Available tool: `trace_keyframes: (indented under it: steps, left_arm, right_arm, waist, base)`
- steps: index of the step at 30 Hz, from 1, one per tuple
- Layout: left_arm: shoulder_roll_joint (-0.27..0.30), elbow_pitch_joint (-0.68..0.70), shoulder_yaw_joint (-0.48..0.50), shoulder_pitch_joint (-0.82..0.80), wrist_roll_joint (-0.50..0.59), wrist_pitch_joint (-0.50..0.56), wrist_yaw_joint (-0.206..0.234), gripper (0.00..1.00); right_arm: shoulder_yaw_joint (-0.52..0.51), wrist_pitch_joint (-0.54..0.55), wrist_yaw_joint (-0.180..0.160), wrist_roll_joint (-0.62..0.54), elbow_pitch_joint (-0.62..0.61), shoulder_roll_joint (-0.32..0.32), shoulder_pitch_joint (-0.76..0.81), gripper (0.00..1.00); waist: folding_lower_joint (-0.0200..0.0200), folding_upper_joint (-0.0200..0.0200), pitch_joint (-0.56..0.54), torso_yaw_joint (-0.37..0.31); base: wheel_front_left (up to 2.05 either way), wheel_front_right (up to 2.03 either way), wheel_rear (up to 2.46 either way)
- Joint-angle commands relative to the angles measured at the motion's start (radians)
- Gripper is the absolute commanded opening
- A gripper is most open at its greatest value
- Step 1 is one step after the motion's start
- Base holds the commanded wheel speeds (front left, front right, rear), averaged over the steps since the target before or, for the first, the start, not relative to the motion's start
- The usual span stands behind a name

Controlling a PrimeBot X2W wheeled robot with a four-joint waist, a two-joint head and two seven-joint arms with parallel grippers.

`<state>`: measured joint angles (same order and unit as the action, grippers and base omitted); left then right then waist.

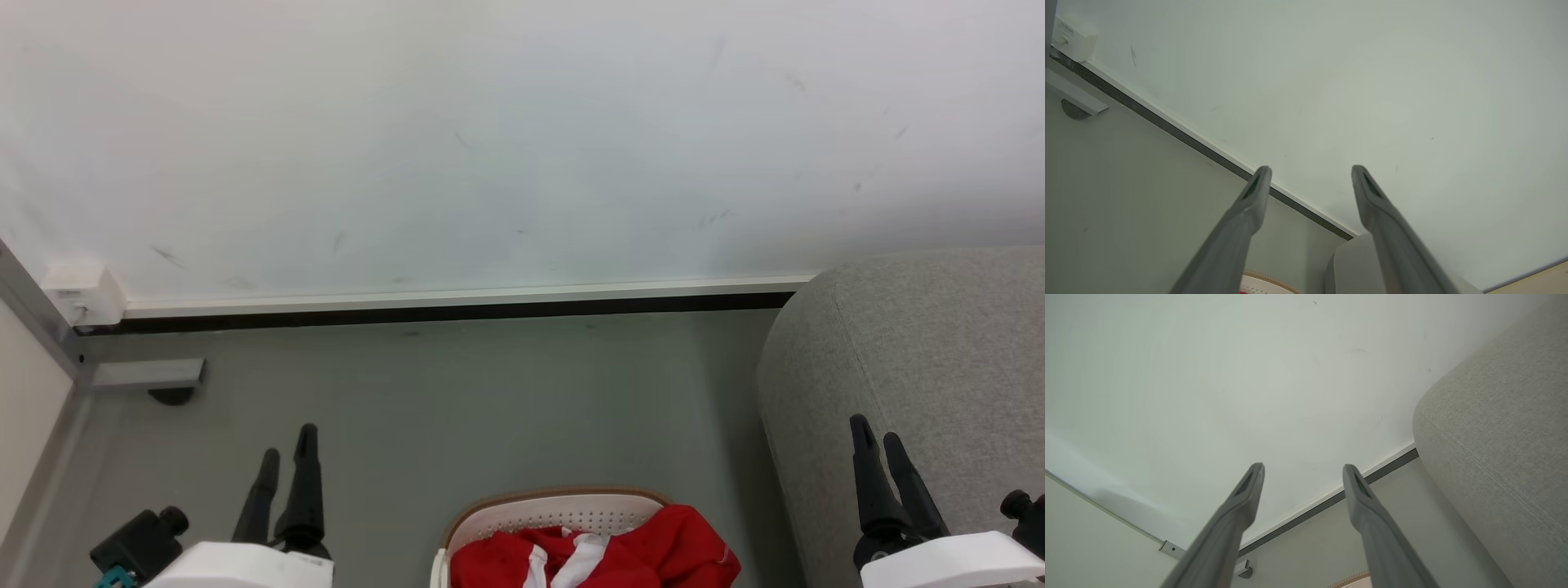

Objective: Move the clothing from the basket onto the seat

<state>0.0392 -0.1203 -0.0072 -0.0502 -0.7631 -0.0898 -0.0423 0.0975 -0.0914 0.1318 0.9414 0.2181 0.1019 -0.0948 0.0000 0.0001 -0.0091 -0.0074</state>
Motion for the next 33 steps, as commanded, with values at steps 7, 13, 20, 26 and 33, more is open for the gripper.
trace_keyframes:
  steps: [7, 13, 20, 26, 33]
  left_arm:
    - [0.010, 0.029, -0.018, 0.009, 0.130, -0.034, 0.017, 1.00]
    - [0.011, 0.039, -0.030, 0.014, 0.202, -0.050, 0.023, 1.00]
    - [0.011, 0.048, -0.034, 0.018, 0.278, -0.069, 0.027, 1.00]
    - [0.012, 0.054, -0.039, 0.020, 0.338, -0.085, 0.032, 1.00]
    - [0.012, 0.050, -0.043, 0.023, 0.402, -0.101, 0.032, 1.00]
  right_arm:
    - [0.037, -0.032, -0.001, -0.133, -0.005, 0.025, -0.006, 1.00]
    - [0.056, -0.048, -0.001, -0.198, -0.002, 0.033, -0.005, 1.00]
    - [0.074, -0.067, -0.001, -0.262, -0.005, 0.039, -0.010, 1.00]
    - [0.089, -0.082, -0.001, -0.310, -0.008, 0.043, -0.017, 1.00]
    - [0.106, -0.099, -0.001, -0.364, -0.007, 0.049, -0.015, 1.00]
  waist:
    - [0.0000, -0.0001, -0.005, -0.002]
    - [0.0000, -0.0001, -0.005, -0.003]
    - [0.0000, -0.0001, -0.005, -0.006]
    - [0.0000, -0.0001, -0.004, -0.009]
    - [0.0000, -0.0001, -0.001, -0.011]
  base:
    - [0.00, 0.00, 0.00]
    - [0.00, 0.00, 0.00]
    - [0.00, 0.00, 0.00]
    - [0.00, 0.00, 0.00]
    - [0.00, 0.00, 0.00]
